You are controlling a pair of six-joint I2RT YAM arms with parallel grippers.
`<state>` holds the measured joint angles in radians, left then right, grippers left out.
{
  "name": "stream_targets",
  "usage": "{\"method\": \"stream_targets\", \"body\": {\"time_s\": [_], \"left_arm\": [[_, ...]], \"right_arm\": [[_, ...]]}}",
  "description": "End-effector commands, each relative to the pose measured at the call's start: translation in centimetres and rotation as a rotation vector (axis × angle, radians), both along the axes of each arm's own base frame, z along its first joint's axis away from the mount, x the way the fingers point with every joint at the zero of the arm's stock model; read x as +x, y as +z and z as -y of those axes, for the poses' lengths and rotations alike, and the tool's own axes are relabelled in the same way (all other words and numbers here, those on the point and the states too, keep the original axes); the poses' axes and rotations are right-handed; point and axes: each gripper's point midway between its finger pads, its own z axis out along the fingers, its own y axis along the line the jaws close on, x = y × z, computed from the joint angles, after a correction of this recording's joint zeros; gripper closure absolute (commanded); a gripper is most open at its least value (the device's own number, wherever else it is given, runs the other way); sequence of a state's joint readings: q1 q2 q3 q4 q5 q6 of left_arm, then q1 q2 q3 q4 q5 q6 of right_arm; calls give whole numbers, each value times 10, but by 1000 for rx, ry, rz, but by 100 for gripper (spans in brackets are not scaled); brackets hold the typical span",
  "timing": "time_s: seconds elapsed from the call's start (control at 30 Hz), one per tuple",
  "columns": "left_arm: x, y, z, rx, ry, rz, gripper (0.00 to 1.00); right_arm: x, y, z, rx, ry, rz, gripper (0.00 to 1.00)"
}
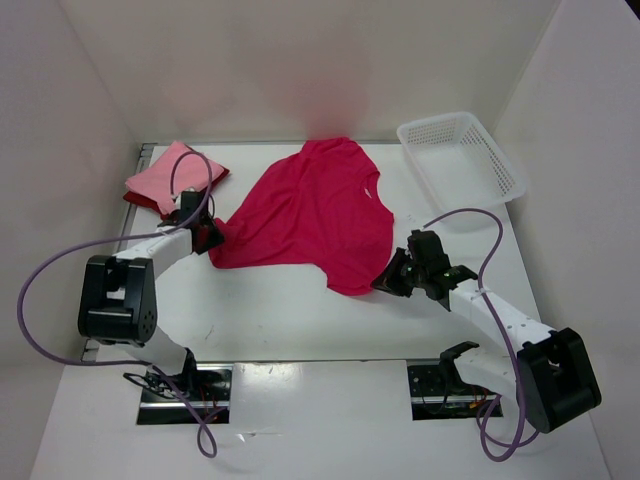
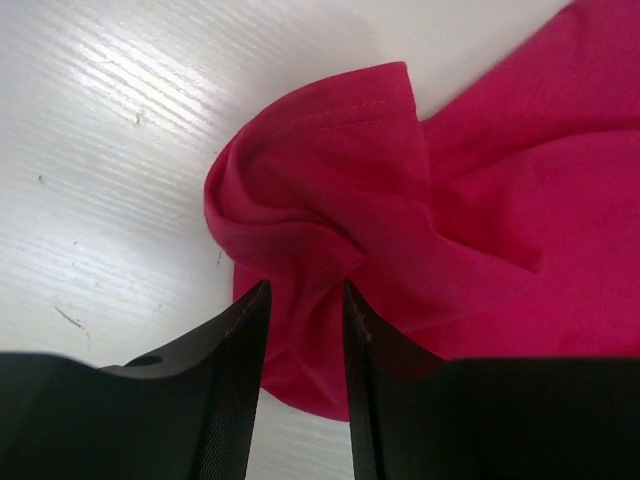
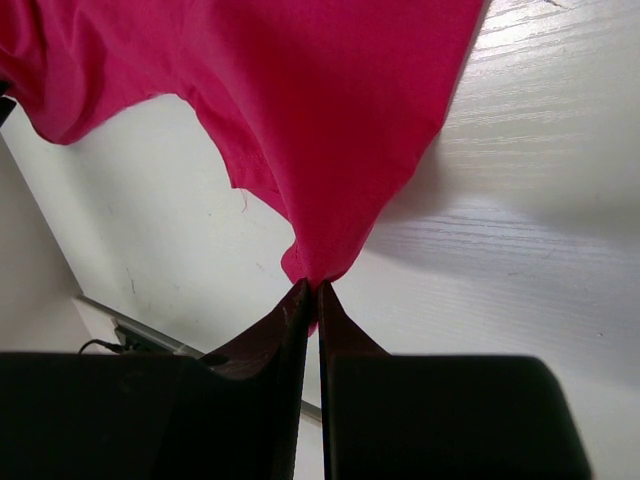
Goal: Fold and stack the t-shirts
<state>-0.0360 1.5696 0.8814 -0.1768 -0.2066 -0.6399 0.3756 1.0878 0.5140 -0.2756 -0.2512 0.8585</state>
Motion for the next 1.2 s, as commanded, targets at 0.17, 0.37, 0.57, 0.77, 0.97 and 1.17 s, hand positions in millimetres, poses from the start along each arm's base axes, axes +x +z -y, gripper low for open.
{"method": "stream_targets", "body": {"time_s": [0.17, 0.37, 0.57, 0.77, 0.97, 1.17], "left_arm": [[35, 9, 7, 55, -73, 58, 58], [43, 4, 12, 79, -100, 43, 59], [37, -5, 7, 102, -97, -4, 76], [30, 45, 16, 7, -68, 119, 86], [-8, 70, -8, -89, 21, 173, 86], [-64, 64, -52, -166, 275, 175, 79]], "right_arm": [[3, 1, -3, 1, 20, 39, 88], [3, 1, -3, 1, 20, 39, 88], [6, 4, -4, 4, 20, 47, 88], [5, 9, -4, 14, 14, 57, 87], [1, 7, -1, 8, -6, 29, 87], [-8, 9, 8, 1, -66, 9, 88]]}}
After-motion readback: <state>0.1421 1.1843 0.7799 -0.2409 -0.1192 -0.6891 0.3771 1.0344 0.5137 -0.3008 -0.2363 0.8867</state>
